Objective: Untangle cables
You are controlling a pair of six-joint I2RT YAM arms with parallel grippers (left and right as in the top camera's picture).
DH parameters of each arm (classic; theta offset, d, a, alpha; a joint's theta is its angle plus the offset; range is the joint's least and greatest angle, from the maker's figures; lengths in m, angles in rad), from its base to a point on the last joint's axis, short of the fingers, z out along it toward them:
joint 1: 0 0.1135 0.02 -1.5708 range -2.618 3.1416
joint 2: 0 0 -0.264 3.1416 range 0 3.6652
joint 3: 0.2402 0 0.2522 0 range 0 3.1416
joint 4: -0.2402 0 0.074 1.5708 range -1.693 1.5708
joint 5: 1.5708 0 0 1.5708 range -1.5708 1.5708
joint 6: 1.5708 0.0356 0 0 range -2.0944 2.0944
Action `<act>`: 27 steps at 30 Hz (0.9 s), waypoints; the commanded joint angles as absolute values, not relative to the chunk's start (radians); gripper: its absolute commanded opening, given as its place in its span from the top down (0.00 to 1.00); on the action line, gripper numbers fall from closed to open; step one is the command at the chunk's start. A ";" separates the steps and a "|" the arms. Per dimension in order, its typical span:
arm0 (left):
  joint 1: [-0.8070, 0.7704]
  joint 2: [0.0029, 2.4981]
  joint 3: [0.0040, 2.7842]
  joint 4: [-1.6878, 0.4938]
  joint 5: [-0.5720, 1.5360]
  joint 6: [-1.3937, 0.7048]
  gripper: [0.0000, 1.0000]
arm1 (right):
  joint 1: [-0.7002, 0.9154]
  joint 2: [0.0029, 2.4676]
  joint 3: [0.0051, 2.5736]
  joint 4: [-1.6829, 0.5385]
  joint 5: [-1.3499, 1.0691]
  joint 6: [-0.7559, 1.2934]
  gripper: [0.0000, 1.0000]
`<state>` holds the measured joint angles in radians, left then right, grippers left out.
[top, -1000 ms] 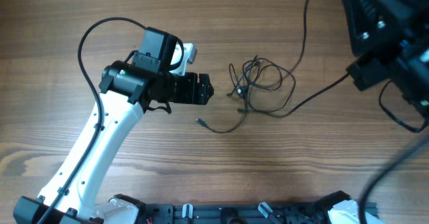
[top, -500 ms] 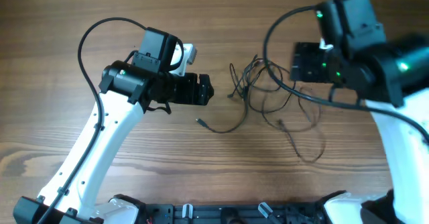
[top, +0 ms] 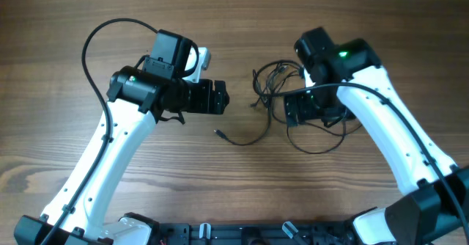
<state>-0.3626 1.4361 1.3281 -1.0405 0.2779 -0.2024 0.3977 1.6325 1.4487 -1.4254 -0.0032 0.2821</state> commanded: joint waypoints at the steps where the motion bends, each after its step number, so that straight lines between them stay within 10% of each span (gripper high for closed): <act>1: -0.355 1.420 1.328 -1.040 0.268 -0.186 0.08 | 0.398 1.635 1.318 -1.315 0.006 0.276 0.01; 15: -0.355 1.420 1.328 -1.059 0.268 -0.186 0.08 | 0.398 1.635 0.965 -0.738 -0.009 0.255 0.16; 27: -0.355 1.420 1.328 -1.063 0.268 -0.186 0.08 | 0.398 1.634 0.939 -0.645 -0.064 0.249 0.96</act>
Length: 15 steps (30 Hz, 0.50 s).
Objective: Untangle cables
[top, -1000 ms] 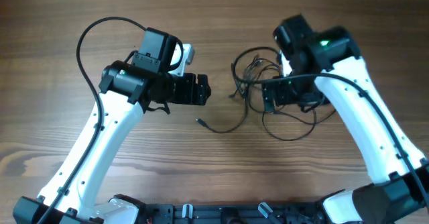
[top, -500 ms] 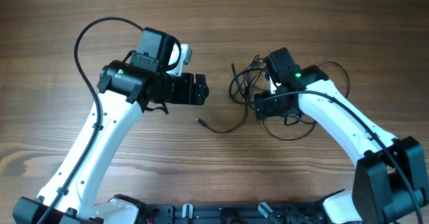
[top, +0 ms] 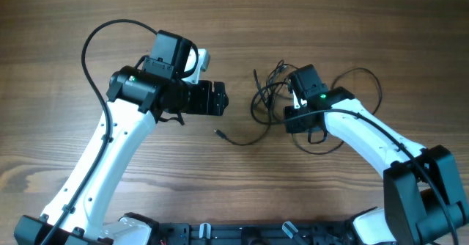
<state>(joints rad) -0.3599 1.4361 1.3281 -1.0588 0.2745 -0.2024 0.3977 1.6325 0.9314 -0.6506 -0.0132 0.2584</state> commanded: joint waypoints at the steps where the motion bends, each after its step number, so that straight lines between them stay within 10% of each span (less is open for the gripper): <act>1: -0.355 1.420 1.328 -1.064 0.268 -0.186 0.08 | 0.398 1.634 0.949 -0.647 -0.083 0.245 0.96; 15: -0.355 1.420 1.328 -1.066 0.268 -0.186 0.07 | 0.393 1.497 1.958 -1.219 0.112 0.136 0.96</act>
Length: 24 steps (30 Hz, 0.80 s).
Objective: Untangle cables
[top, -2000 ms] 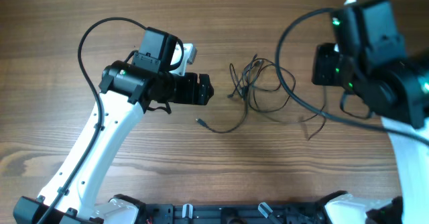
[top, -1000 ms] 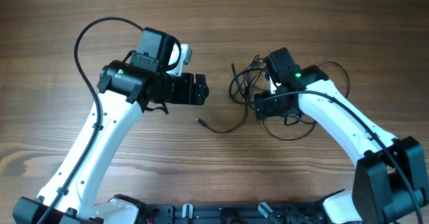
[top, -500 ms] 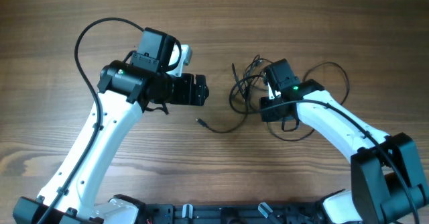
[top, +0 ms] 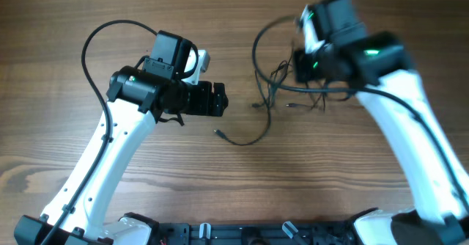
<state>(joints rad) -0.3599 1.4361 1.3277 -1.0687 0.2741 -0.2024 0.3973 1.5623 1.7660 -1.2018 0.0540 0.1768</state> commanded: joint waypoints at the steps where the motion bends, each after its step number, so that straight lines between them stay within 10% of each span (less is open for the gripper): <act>1: -0.355 1.420 1.328 -1.066 0.268 -0.186 0.07 | 0.392 1.493 2.009 -1.221 0.113 0.126 0.96; 14: -0.355 1.420 1.328 -1.063 0.268 -0.187 0.06 | 0.392 1.485 2.241 -1.198 -0.166 -0.020 0.96; 24: -0.355 1.420 1.328 -1.082 0.268 -0.186 0.06 | 0.391 1.467 2.241 -1.057 1.152 0.064 0.96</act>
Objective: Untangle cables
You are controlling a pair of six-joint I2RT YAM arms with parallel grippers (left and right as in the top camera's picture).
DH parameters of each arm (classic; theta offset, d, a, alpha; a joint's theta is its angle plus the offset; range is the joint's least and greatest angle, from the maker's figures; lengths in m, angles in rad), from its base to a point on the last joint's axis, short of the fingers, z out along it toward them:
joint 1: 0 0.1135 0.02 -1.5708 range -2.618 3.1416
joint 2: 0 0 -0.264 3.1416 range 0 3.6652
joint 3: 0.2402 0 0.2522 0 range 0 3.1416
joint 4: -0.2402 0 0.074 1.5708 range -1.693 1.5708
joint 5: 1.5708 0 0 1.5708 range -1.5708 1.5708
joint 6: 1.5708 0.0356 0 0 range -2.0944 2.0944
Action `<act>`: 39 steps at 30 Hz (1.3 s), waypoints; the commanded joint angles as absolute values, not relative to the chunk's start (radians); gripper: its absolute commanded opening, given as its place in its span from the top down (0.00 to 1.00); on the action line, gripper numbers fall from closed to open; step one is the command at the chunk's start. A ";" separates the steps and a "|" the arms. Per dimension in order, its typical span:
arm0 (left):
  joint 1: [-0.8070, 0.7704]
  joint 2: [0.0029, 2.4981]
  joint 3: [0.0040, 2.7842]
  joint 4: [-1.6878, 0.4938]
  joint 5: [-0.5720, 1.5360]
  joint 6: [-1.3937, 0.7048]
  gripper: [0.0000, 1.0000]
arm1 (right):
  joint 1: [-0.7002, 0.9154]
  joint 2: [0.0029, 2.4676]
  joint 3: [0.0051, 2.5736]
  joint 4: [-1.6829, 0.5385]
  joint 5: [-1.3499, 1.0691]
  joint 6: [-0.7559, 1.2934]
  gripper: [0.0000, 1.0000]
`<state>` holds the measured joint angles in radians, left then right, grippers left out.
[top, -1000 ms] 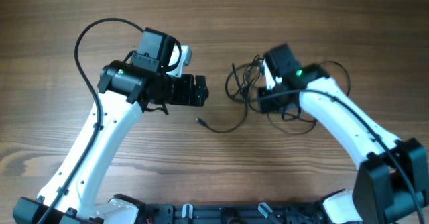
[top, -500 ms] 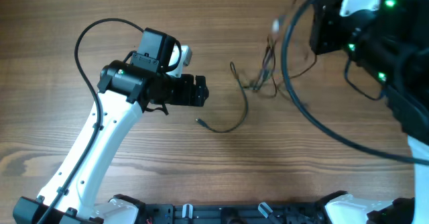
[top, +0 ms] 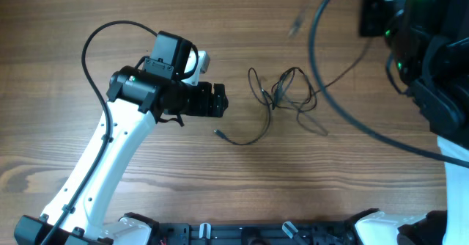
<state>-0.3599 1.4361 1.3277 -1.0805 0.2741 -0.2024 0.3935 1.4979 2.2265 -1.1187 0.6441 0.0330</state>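
Observation:
A knot of thin black cables (top: 282,91) lies on the wooden table (top: 146,10) at centre right. One strand runs from it forward and left to a loose plug (top: 218,133). Another strand (top: 344,67) rises taut from the knot toward my right gripper (top: 370,17), which is high up at the top right, near the camera, and shut on it; its fingers are mostly hidden. A blurred cable end (top: 293,26) hangs in the air left of it. My left gripper (top: 222,100) hovers left of the knot, pointing at it, open and holding nothing.
The right arm's own thick cable (top: 322,83) sweeps across the right side, close to the camera. The left arm (top: 110,150) crosses the left half of the table. Black mounts (top: 242,234) line the front edge.
My right gripper has gone from just behind the knot to much higher at the far right. One strand now stretches up out of the knot, which lies smaller. The left arm has not moved.
My right gripper was first down at the right side of the cable knot, and still low on it a moment later. Then it was raised behind the knot with cables hanging from it. Now it holds one strand high at the right. The left gripper stayed put.

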 commanded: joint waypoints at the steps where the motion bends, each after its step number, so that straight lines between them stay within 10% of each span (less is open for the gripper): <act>1: -0.355 1.420 1.328 -1.082 0.268 -0.186 0.06 | 0.391 1.452 2.241 -1.021 1.200 0.064 0.96; 17: -0.355 1.420 1.328 -1.093 0.268 -0.186 0.06 | 0.288 1.459 2.236 -1.282 0.824 0.250 0.96; 31: -0.355 1.420 1.328 -1.098 0.268 -0.186 0.05 | -0.766 1.881 2.236 -1.216 -0.070 0.332 0.96; 34: -0.355 1.420 1.328 -1.112 0.268 -0.186 0.04 | -0.838 1.999 2.236 -1.216 -0.073 0.511 0.62; 35: -0.355 1.420 1.328 -1.114 0.268 -0.186 0.04 | -0.858 2.037 2.236 -1.228 -0.074 0.562 0.18; 36: -0.355 1.420 1.328 -1.115 0.268 -0.186 0.04 | -0.872 2.064 2.236 -1.238 -0.085 0.576 0.02; 39: -0.355 1.420 1.328 -1.115 0.268 -0.187 0.04 | -0.898 2.137 2.236 -1.301 -0.153 0.574 0.00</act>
<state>-0.3599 1.4361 1.3277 -1.1149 0.2745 -0.2024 -0.8837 2.0972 2.2314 -1.2652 -0.0700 0.5125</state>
